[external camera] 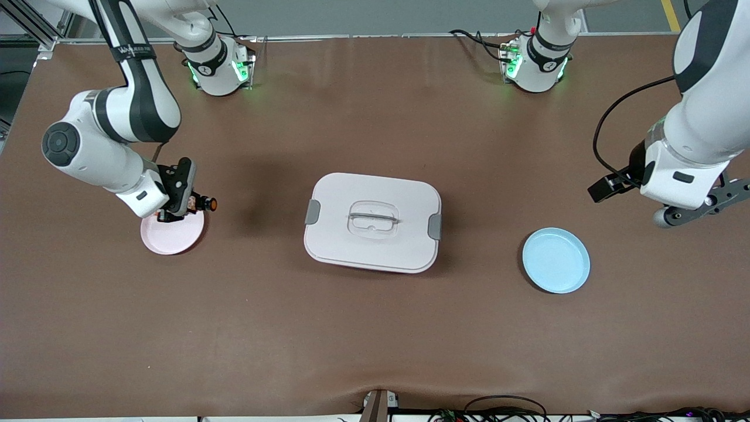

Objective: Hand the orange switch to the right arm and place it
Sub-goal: 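Lower the switch with the right gripper onto the pink plate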

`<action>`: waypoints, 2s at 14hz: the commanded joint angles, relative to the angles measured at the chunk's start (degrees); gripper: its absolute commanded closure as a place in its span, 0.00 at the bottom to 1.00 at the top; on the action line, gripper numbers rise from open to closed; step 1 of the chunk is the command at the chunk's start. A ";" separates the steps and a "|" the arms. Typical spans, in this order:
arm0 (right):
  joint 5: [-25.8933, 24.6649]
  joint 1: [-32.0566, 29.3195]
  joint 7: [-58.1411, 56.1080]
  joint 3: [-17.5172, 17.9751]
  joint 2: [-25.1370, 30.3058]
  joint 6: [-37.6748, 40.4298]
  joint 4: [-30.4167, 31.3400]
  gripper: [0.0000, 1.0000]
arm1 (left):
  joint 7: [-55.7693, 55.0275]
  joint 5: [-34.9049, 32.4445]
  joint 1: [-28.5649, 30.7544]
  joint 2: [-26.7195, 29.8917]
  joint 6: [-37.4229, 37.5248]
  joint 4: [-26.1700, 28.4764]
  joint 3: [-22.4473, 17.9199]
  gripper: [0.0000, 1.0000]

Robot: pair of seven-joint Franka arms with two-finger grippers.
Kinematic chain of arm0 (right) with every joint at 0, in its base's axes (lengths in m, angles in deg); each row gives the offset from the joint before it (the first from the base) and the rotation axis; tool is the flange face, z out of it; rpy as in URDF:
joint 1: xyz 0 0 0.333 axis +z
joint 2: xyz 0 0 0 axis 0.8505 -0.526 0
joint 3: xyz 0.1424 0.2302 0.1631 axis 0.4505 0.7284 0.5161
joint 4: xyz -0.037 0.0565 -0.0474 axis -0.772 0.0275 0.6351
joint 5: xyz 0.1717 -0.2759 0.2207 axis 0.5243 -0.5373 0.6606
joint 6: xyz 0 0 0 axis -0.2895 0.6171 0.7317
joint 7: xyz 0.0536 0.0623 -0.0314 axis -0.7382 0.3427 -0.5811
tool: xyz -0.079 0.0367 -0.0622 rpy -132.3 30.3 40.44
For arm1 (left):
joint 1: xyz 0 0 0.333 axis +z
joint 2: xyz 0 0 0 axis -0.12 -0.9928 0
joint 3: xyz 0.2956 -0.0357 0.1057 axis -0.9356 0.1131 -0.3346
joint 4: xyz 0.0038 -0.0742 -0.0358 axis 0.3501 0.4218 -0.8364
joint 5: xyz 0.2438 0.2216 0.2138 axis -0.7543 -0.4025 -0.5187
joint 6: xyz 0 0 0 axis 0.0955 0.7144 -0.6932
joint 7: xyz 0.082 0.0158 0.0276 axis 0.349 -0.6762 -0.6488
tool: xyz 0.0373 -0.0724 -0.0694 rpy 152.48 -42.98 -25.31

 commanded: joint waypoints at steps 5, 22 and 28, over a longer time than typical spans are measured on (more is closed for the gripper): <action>-5.08 -8.35 -0.96 0.93 3.85 -9.41 9.48 1.00 | 9.01 0.56 4.11 1.78 -0.75 2.07 0.30 0.00; -8.18 -12.58 -3.94 1.37 -8.19 -27.26 9.40 1.00 | 27.04 10.94 -8.37 14.53 -9.90 11.65 -20.28 0.00; -7.91 -12.67 -3.86 1.54 -11.71 -30.52 8.96 1.00 | 26.86 10.94 -8.63 14.44 -9.90 11.47 -20.27 0.00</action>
